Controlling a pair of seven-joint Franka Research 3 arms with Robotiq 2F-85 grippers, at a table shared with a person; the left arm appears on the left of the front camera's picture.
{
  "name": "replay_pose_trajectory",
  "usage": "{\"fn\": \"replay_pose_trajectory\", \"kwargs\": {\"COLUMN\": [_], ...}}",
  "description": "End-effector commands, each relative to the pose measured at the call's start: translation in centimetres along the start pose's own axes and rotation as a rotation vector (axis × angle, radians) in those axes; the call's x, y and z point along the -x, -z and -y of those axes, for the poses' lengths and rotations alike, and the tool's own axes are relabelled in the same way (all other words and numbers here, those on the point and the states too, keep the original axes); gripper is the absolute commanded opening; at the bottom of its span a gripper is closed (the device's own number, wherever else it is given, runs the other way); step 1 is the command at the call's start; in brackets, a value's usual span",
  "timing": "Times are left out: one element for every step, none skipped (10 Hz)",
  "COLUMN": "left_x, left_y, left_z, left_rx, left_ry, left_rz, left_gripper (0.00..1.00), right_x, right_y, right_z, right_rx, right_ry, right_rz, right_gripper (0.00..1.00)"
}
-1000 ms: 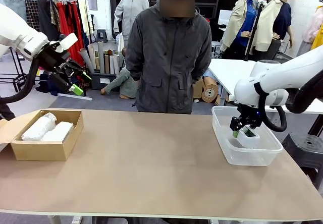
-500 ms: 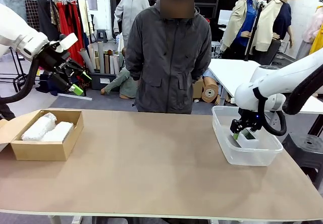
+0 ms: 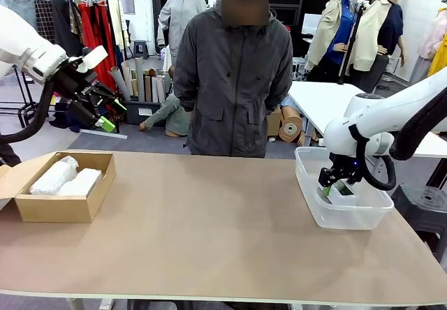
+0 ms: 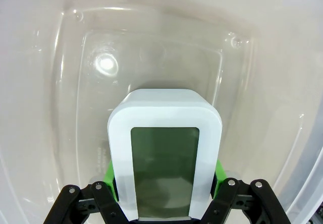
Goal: Separate and place wrapped and unwrapped clocks.
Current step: If the picked Digital clock is wrapped, place it in the Package Box ; if not, place it in the Organizing box.
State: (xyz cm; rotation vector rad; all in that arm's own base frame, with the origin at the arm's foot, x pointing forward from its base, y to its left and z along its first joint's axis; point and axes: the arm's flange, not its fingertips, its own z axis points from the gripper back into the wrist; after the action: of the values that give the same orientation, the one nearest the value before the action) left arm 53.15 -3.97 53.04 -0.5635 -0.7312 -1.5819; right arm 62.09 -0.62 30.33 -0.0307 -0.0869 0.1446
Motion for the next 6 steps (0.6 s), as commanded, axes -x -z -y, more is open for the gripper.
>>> {"fn": "replay_pose_trajectory", "kwargs": {"left_x": [-0.1, -0.1, -0.1, -0.1, -0.1, -0.1], "left_y": [-0.2, -0.2, -0.2, -0.2, -0.2, -0.2], "left_z": [0.1, 0.1, 0.1, 0.1, 0.1, 0.1], "left_rx": [0.002, 0.002, 0.002, 0.002, 0.002, 0.002], "left_ry": [0.004, 0.004, 0.004, 0.004, 0.004, 0.004], "left_rz": [-0.001, -0.001, -0.001, -0.001, -0.001, -0.001], "left_gripper": [1.0, 1.0, 1.0, 1.0, 1.0, 1.0], "right_x": [-0.6, -0.5, -0.4, -0.4, -0.3, -0.2], "right_y": [-0.7, -0.9, -1.2, -1.4, -1.8, -2.2], "right_z": [0.1, 0.0, -0.1, -0.1, -0.3, -0.4], "right_rx": [0.043, 0.039, 0.039, 0.037, 0.036, 0.036], "right_ry": [0.024, 0.022, 0.02, 0.017, 0.015, 0.01], "right_rz": [-0.002, 0.001, 0.004, 0.007, 0.016, 0.022], "right_gripper": [0.78, 0.97, 1.0, 1.0, 1.0, 1.0]}}
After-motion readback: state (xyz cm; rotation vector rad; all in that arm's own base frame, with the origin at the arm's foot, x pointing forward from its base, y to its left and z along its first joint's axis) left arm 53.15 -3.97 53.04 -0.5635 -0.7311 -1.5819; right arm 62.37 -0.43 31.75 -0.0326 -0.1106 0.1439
